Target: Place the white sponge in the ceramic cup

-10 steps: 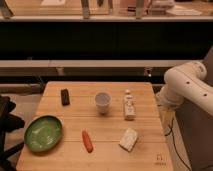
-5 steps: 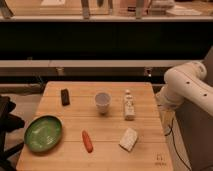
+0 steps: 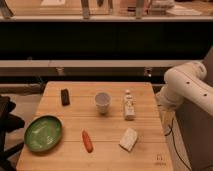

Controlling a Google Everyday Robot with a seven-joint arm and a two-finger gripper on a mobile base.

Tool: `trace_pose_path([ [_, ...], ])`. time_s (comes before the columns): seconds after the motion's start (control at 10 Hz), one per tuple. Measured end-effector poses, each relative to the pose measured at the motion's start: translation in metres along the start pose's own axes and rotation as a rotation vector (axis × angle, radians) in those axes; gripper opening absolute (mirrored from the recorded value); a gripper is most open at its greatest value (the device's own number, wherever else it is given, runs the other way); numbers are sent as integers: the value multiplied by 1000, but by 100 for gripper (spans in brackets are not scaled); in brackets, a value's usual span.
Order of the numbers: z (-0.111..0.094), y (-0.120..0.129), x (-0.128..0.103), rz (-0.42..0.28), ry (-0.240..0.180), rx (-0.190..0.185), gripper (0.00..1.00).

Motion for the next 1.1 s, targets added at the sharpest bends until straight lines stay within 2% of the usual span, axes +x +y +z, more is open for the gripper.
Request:
trace_pose_path([
  [0.5,1,1,0,-2,1,-1,80],
  [0.9,38,17,-28,-69,1,1,80],
  [1.1,44,22,-36,-93,3,-1,80],
])
